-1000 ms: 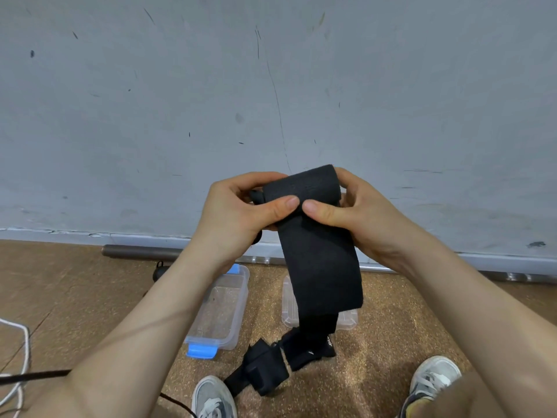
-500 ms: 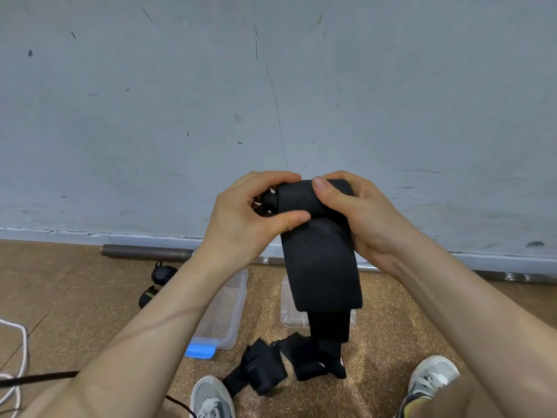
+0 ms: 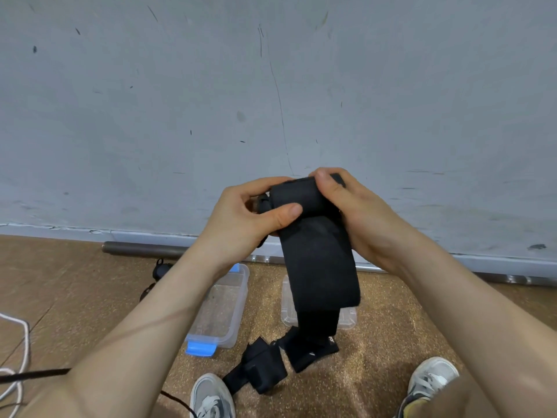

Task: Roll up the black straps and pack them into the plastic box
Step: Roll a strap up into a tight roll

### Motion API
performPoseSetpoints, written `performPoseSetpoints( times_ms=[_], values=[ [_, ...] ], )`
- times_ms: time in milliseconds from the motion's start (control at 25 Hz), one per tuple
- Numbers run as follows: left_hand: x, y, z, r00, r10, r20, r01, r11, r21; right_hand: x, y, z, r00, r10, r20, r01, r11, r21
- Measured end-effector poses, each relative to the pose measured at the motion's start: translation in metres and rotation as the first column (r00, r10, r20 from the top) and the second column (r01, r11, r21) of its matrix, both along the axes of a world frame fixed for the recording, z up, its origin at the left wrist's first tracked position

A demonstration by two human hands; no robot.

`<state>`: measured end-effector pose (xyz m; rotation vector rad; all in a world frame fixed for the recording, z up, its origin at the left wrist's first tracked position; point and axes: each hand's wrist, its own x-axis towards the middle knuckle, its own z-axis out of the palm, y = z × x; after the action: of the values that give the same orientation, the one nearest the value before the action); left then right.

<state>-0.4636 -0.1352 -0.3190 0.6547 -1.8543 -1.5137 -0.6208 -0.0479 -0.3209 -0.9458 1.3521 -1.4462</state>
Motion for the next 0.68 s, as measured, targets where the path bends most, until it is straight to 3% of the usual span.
performPoseSetpoints(
  times_ms=[80,280,560,680],
  values=[
    [-0.0007,-0.0011,-0.0033,1.000,0.018,-0.007,-0.018,1.000,-0.025,-0.0001,-0.0004,-0.0008,0.998,0.045,0.039,-0.047,0.997,0.055],
    [-0.0030,-0.0014,-0.0048,1.000,0.011,-0.023,-0.012,0.999,-0.042,-0.0040,0.0006,0.0012,0.999,-0.036,0.038,0.038,0.997,-0.062],
    [-0.0017,-0.0099,-0.0010,0.998,-0.057,-0.015,0.059,0.983,0.176,-0.0089,0.0067,0.0040,0.978,-0.018,-0.206,-0.001,0.996,-0.091],
    [-0.0017,-0.0067,-0.0020,0.999,0.012,-0.052,-0.001,0.978,0.206,-0.0069,0.0073,0.0047,0.992,0.035,-0.122,-0.042,0.997,-0.061]
  ],
)
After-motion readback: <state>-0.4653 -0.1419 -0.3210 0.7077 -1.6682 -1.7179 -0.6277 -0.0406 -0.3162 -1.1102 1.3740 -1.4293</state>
